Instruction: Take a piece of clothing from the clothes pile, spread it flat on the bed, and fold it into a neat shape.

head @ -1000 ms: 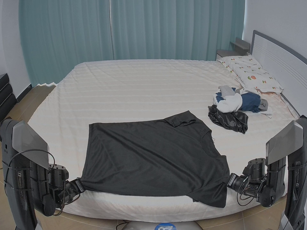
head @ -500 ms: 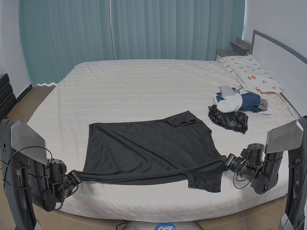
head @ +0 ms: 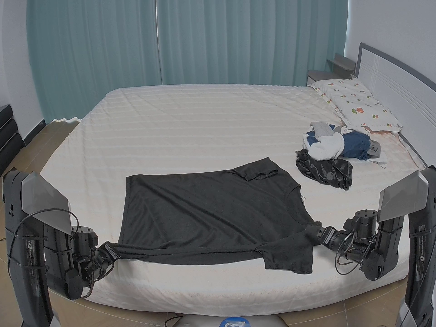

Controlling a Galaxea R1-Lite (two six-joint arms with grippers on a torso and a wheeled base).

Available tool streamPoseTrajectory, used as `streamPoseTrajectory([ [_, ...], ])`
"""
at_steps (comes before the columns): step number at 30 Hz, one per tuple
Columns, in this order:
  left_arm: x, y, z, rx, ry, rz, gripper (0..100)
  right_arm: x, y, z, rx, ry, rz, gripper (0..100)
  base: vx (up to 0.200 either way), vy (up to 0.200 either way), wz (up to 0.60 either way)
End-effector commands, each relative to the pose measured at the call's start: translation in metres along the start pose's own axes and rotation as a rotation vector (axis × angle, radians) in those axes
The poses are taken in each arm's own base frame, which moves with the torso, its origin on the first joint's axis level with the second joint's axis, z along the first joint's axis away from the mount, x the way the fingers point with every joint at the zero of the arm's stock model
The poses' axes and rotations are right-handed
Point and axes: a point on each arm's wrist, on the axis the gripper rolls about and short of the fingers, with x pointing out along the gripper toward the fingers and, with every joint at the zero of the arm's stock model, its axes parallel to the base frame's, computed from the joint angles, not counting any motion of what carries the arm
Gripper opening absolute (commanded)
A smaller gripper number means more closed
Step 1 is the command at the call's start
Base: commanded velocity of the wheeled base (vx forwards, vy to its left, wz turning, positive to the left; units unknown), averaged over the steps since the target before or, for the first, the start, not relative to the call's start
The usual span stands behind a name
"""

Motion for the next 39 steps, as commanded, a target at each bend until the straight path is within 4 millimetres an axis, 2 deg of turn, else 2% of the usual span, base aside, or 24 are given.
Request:
streamPoseTrajectory([
  [1, 0.001, 0.001, -0.001, -0.002, -0.002, -0.002, 0, -0.034, 0.006, -0.011, -0.012, 0.121, 0.045, 100, 0.0, 0.0, 0.0],
  [8, -0.001, 0.001, -0.001, -0.001, 0.002, 0.001, 0, -0.03, 0.007, -0.034, -0.07, 0.22, 0.053, 100, 0.0, 0.0, 0.0],
  [17, 0.001, 0.001, -0.001, -0.003, 0.0, -0.003, 0, -0.018, 0.003, -0.042, -0.081, 0.243, 0.051, 100, 0.0, 0.0, 0.0],
  [18, 0.001, 0.001, -0.001, -0.003, 0.001, -0.002, 0, -0.017, 0.003, -0.041, -0.081, 0.237, 0.055, 0, 0.0, 0.0, 0.0],
  [22, 0.001, 0.001, -0.001, 0.0, 0.002, -0.001, 0, -0.022, 0.002, -0.041, -0.079, 0.241, 0.041, 0, 0.0, 0.0, 0.0],
  [26, -0.001, 0.002, -0.002, 0.001, 0.006, 0.001, 0, -0.036, -0.005, -0.039, -0.078, 0.254, 0.003, 0, 0.0, 0.0, 0.0],
  [30, -0.006, 0.005, -0.004, 0.011, 0.042, -0.01, 0, -0.065, -0.017, -0.04, -0.124, 0.303, -0.055, 0, 0.0, 0.0, 0.0],
  [31, -0.006, 0.005, -0.004, 0.011, 0.042, -0.01, 0, -0.065, -0.017, -0.04, -0.124, 0.303, -0.055, 0, 0.0, 0.0, 0.0],
  [32, -0.008, 0.006, -0.005, 0.017, 0.058, -0.008, 0, -0.077, -0.02, -0.04, -0.128, 0.334, -0.057, 0, 0.0, 0.0, 0.0],
  [36, -0.013, 0.011, -0.007, 0.088, 0.075, 0.014, 0, -0.082, -0.02, -0.037, -0.11, 0.34, -0.067, 0, 0.0, 0.0, 0.0],
  [39, -0.018, 0.017, -0.007, 0.146, 0.081, 0.041, 0, -0.088, -0.021, -0.043, -0.125, 0.423, -0.1, 0, 0.0, 0.0, 0.0],
])
